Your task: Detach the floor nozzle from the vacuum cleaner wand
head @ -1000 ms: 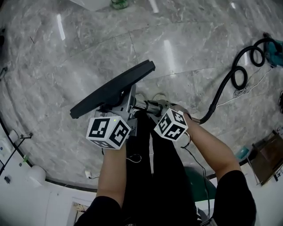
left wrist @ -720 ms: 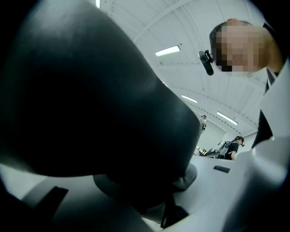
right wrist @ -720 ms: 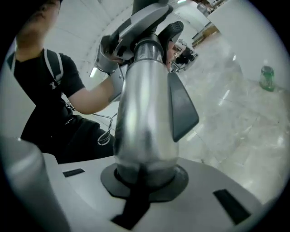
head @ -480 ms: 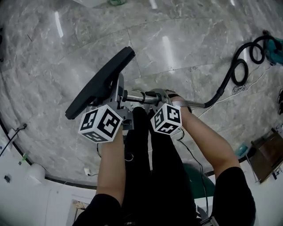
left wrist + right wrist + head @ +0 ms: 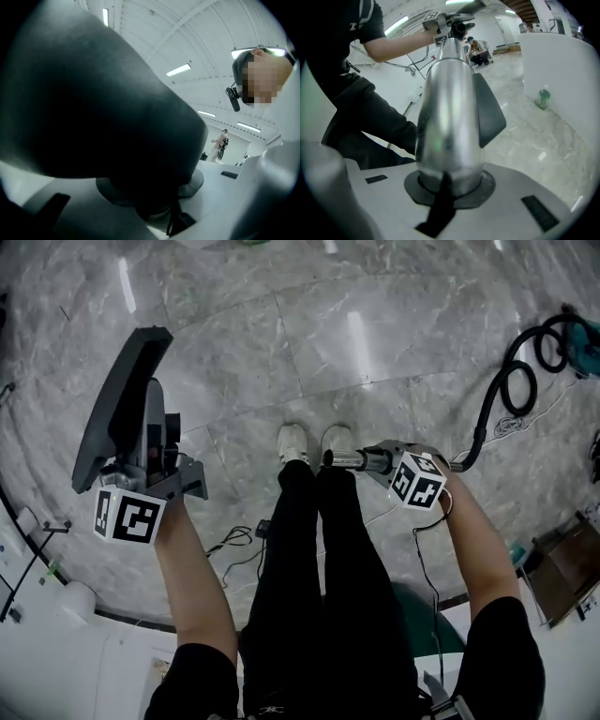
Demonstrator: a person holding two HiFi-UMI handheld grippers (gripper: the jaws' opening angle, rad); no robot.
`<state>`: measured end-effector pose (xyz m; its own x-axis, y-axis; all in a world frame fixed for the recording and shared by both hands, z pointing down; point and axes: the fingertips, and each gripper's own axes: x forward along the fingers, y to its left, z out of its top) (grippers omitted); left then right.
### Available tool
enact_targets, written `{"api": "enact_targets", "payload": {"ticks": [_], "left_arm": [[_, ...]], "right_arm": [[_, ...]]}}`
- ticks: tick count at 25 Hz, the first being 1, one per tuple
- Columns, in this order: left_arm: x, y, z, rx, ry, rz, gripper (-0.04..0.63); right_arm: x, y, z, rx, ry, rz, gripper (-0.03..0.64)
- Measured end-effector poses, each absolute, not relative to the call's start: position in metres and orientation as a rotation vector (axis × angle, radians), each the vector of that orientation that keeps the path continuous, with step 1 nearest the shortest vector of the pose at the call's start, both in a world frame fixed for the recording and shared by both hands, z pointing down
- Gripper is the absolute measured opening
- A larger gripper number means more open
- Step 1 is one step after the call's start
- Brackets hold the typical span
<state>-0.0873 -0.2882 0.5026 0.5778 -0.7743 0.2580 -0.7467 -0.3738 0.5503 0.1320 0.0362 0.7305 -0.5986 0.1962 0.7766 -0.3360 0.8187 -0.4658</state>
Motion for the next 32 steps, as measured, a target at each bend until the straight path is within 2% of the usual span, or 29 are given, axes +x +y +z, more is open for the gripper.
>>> {"api": "enact_targets", "payload": {"ticks": [10, 21, 32], "left_arm": [[-0.051, -0.226, 0.573, 1.953, -1.087, -0.004, 0.161], [-0.045, -0.225, 0.582, 1.905, -1.029, -0.059, 0.161], [-0.023, -0.219, 0.59, 1.89, -0.976, -0.064, 0.161]], "right_arm": [[0.117, -0.044, 0.721, 0.334, -2.066, 0.645, 0.053], [0.082, -0.049, 0.721, 0.32, -2.092, 0.632, 0.053], [0.086, -0.054, 0.72, 0.324, -2.107, 0.63, 0.054]]}}
